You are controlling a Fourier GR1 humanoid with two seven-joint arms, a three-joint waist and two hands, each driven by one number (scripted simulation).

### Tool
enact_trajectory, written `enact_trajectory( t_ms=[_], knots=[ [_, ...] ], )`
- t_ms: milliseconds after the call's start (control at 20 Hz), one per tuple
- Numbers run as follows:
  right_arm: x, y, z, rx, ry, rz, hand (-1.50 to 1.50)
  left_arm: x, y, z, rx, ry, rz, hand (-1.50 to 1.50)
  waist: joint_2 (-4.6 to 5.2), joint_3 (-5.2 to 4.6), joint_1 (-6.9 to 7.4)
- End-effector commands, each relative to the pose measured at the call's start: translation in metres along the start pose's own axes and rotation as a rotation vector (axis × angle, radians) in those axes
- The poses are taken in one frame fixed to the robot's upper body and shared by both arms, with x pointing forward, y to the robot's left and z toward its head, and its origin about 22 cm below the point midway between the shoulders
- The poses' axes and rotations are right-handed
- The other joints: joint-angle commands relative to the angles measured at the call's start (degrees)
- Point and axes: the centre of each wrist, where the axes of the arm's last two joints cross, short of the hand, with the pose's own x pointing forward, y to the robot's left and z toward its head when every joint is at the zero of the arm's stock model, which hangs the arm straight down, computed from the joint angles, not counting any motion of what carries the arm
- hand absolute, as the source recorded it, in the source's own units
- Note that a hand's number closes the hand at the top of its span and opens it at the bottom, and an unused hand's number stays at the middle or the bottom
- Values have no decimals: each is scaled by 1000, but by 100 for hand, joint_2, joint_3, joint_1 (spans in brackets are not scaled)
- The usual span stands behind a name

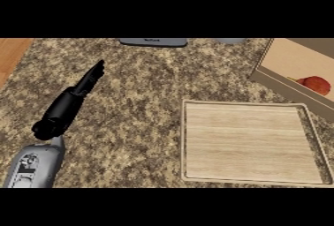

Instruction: Pick the pear from the tray and place it in the cardboard box

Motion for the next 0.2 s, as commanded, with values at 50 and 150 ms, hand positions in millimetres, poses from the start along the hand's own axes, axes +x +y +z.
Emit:
enact_trajectory(
  t_ms=[50, 150],
  knots=[
    [-2, -25, 22, -140, 2, -190, -150, 0, -1, -2, -13, -14, -2, 0, 61, 6, 50],
    [-10, -28, 30, -188, 6, -192, -150, 11, 5, -6, -11, -36, -11, 0, 52, 13, 92]
  ],
)
